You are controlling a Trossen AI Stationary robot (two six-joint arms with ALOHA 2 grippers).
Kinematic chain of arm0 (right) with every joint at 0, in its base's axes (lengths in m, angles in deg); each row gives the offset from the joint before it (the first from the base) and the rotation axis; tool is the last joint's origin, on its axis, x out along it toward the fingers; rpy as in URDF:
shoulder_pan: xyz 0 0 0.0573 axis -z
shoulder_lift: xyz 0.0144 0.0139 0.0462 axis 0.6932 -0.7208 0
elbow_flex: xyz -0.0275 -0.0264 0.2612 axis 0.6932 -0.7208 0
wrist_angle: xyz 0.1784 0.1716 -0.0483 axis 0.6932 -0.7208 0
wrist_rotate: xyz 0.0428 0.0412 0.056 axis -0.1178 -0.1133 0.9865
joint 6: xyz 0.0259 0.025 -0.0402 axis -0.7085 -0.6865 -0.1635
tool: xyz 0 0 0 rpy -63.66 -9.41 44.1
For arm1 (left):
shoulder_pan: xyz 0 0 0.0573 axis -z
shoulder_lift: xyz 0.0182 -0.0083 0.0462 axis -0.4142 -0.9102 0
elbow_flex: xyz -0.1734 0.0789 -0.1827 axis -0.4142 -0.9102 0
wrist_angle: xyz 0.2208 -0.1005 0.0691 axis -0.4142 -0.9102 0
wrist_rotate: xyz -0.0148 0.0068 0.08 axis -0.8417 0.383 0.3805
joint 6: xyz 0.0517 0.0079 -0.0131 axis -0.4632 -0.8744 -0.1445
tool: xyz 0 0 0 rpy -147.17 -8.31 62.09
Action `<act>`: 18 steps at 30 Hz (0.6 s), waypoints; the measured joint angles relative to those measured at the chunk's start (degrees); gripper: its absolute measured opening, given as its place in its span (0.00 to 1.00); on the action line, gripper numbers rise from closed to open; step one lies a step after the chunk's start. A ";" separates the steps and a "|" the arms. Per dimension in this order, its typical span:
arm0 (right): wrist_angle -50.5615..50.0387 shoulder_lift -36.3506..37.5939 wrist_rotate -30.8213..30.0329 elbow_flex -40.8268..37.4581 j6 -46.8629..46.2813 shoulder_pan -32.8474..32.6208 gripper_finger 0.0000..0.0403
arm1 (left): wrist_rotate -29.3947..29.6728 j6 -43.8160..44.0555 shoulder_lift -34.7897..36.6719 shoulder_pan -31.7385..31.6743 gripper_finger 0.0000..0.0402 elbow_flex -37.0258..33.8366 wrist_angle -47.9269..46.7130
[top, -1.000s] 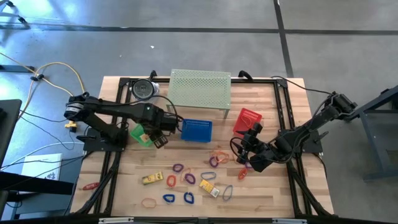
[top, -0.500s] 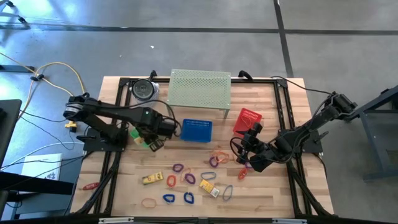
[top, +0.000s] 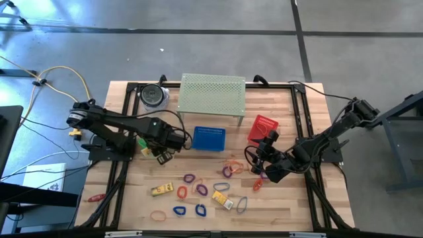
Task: Pick & Place Office Desk Supplies
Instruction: Put the crayon box into the green bin
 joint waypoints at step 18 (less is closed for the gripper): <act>-0.02 0.00 1.63 0.00 -0.44 0.02 0.52 | -0.06 -3.39 0.77 -2.97 0.30 -0.02 -3.42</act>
